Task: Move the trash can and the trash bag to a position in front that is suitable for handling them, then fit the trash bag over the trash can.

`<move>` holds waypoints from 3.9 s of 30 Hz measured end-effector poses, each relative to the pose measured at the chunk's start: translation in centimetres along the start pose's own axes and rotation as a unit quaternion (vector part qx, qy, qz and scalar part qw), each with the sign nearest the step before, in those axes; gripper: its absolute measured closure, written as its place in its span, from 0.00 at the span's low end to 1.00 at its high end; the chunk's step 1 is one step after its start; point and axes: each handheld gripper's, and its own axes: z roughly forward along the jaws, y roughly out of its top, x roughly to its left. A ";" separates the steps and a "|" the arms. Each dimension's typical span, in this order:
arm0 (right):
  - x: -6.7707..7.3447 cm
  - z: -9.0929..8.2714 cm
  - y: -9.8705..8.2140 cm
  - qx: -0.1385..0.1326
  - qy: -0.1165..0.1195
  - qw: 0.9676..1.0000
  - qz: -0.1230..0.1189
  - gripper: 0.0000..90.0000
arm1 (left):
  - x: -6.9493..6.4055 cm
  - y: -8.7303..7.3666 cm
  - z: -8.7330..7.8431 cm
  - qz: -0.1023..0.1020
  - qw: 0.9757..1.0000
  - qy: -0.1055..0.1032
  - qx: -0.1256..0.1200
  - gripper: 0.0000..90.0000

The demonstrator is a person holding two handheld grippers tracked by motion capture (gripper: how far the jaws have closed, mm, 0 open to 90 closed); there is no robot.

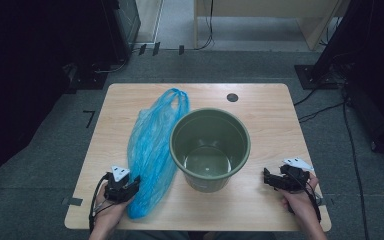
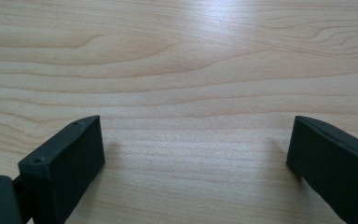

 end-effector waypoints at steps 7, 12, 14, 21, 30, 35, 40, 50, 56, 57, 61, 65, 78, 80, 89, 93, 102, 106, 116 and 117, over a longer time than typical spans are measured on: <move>0.0 0.0 0.0 0.000 -0.001 1.000 0.002 0.04 | 0.5 4.6 1.4 -0.027 0.999 0.004 -0.017 0.20; 0.0 0.0 0.0 -0.001 -0.001 1.000 0.001 0.04 | 1.2 7.3 3.6 -0.043 0.999 0.020 -0.019 0.18; 0.1 0.0 0.0 -0.001 0.000 1.000 0.001 0.04 | 1.7 8.1 4.6 -0.047 0.999 0.022 -0.011 0.15; 0.1 0.0 -0.1 -0.001 0.000 1.000 0.001 0.04 | 2.0 9.4 7.0 -0.051 0.998 0.022 0.013 0.14; 0.1 0.0 -0.1 -0.001 -0.001 1.000 0.002 0.04 | -0.1 10.5 8.2 -0.052 0.998 -0.014 0.018 0.14; 0.1 0.0 -0.1 -0.001 -0.002 1.000 0.002 0.04 | -1.4 10.4 8.7 -0.043 0.998 -0.030 0.026 0.14; 0.2 0.0 -0.1 -0.001 -0.002 1.000 0.003 0.04 | -2.3 10.1 8.8 -0.038 0.998 -0.034 0.027 0.14; 0.2 0.0 -0.1 -0.001 -0.003 1.000 0.003 0.04 | -4.2 9.6 9.2 0.028 0.999 0.035 0.031 0.12; 0.2 -0.1 -0.1 -0.001 -0.003 1.000 0.004 0.04 | -2.5 10.5 8.4 0.001 0.999 0.032 0.003 0.14; 0.2 -0.1 -0.1 -0.001 -0.003 1.000 0.005 0.04 | -2.0 10.5 8.5 -0.007 1.000 0.029 0.004 0.12; 0.2 -0.1 -0.1 -0.001 -0.003 1.000 0.004 0.04 | -0.7 10.6 9.3 -0.028 0.999 0.012 0.026 0.00; 0.2 -0.1 -0.1 -0.002 -0.004 1.000 0.005 0.04 | 0.0 10.6 10.0 -0.059 0.997 -0.011 0.039 0.00; 0.2 -0.1 -0.1 -0.001 -0.005 1.000 0.006 0.04 | -3.6 9.8 11.0 -0.004 0.996 -0.035 0.085 0.03; 0.2 -0.1 -0.1 -0.001 -0.005 1.000 0.006 0.04 | -4.4 9.6 11.2 0.019 0.996 0.004 0.085 0.06; 0.3 -0.1 -0.1 -0.002 -0.005 1.000 0.006 0.04 | -4.2 9.5 10.4 0.010 0.999 0.001 0.053 0.84; 0.2 -0.1 -0.1 -0.002 -0.005 1.000 0.006 0.04 | -3.5 9.1 10.1 0.000 0.999 -0.026 0.045 0.99; 0.3 -0.1 -0.1 -0.002 -0.006 1.000 0.006 0.04 | -3.3 8.4 6.9 0.038 0.994 -0.104 0.024 0.67; 0.3 -0.1 -0.1 -0.001 -0.005 1.000 0.006 0.04 | -2.6 7.6 4.9 0.071 0.995 -0.074 -0.004 0.21; 0.3 -0.1 -0.2 -0.002 -0.006 1.000 0.007 0.05 | 1.8 8.2 4.7 -0.023 0.997 -0.078 -0.008 0.00; 0.3 -0.1 -0.2 -0.002 -0.005 1.000 0.007 0.05 | 2.1 8.1 5.1 -0.031 0.996 -0.079 -0.001 0.00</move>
